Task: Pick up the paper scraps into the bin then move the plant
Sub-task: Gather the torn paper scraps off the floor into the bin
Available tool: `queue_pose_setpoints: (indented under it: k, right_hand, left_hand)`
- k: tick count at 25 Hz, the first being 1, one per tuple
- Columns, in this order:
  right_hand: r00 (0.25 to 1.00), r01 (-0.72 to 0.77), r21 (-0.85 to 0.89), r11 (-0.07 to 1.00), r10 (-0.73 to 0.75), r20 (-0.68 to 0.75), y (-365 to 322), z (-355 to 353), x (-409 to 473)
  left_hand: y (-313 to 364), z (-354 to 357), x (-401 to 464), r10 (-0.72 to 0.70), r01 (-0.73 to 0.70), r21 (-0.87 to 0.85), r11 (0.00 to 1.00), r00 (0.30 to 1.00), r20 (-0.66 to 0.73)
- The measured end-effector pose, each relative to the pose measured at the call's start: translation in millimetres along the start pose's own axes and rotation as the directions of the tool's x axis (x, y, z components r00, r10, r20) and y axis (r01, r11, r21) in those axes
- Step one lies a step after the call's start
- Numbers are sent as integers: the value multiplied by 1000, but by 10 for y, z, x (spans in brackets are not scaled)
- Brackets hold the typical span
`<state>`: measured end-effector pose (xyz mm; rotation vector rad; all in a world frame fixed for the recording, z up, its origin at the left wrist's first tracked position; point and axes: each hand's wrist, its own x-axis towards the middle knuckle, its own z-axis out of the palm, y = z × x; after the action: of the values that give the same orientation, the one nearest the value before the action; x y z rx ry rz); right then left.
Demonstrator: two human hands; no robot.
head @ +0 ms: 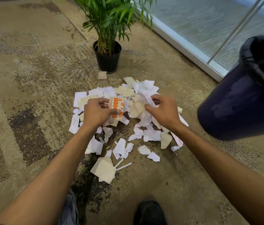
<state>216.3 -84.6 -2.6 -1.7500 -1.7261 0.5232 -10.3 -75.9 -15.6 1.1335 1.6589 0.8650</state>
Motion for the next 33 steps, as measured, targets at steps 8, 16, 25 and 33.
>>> queue_pose_setpoints:
  k: [8,16,25,33]
  right_hand:
    - [964,29,315,949,57,-261,-441,-1158,-164]
    - [755,109,135,985,6,-656,-316,-2829,-236]
    - [687,-314,136,940,324,-650,490,-3526,-464]
    - [825,-39,-143,989,-49,-562,204,-3002,-483]
  left_hand:
    - [1026,338,-432,191,-159,-263,951,977,97]
    - [2611,1290,-854,400,-262,-427,865,875,272]
    - [3099,2583,-1124,279,-204,-214,955,863,421]
    - [2522,1851,-1182,564,-523,-212,826,774,287]
